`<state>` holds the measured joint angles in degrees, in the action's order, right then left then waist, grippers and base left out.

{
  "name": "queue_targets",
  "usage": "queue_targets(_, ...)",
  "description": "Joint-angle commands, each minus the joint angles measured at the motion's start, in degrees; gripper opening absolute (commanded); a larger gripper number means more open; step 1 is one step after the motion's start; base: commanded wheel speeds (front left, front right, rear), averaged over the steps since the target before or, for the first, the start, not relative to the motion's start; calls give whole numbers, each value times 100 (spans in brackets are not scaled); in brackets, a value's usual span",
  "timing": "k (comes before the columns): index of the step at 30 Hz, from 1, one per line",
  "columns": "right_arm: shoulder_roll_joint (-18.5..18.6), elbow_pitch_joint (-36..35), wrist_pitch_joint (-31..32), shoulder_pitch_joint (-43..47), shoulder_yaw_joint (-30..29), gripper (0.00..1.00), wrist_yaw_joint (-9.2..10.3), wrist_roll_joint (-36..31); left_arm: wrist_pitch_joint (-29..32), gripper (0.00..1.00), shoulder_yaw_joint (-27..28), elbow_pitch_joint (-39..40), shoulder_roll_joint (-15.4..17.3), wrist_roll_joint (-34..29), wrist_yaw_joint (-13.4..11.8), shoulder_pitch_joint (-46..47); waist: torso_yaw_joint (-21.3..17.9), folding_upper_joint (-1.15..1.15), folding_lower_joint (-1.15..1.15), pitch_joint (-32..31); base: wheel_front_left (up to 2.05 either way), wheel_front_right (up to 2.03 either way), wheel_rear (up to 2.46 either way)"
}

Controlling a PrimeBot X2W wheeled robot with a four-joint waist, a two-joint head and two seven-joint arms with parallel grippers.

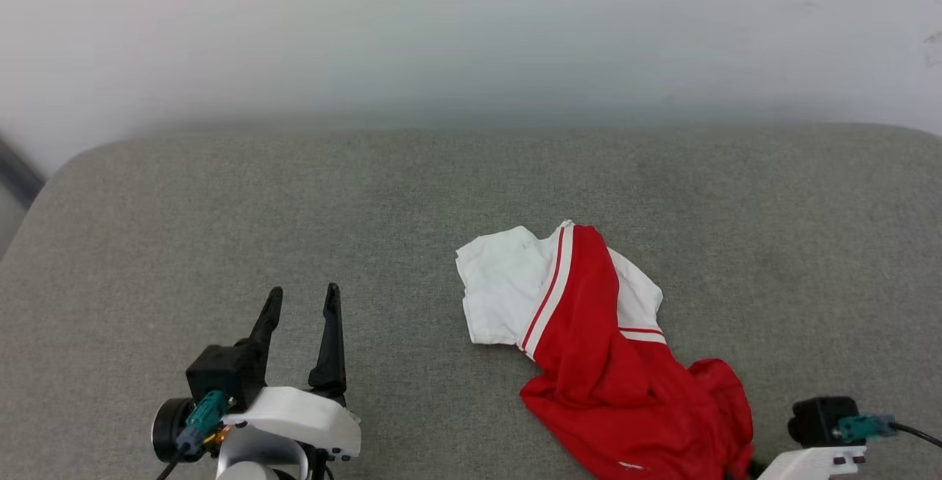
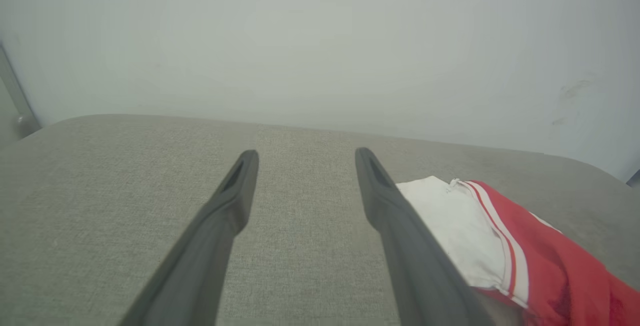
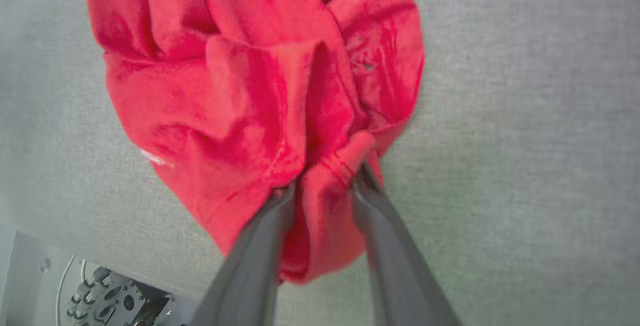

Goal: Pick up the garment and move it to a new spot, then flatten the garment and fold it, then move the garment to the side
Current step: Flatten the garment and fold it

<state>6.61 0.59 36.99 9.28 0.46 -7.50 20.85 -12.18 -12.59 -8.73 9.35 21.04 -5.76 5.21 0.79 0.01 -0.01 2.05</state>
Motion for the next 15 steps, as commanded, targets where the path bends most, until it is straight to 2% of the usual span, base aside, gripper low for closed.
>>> queue_targets(1,-31,0,-216,-40,-29,100,2,-80,19,100,14,1,28,33,-30,-66,-17,-1,1,-20,0,0,0)
queue_targets(8,-185,-46,-1645,-430,-569,100,2,-347,56,100,-18,45,32,72,-51,-112,32,-1,1,-85,0,0,0)
queue_targets(12,-174,203,-2006,-931,-855,100,2,-436,40,100,-44,104,42,42,-44,43,122,-1,1,43,0,0,0)
queue_targets(15,-67,523,-1997,-1442,-959,100,2,-386,-1,100,-82,166,11,19,-22,175,249,-1,1,259,0,0,0)
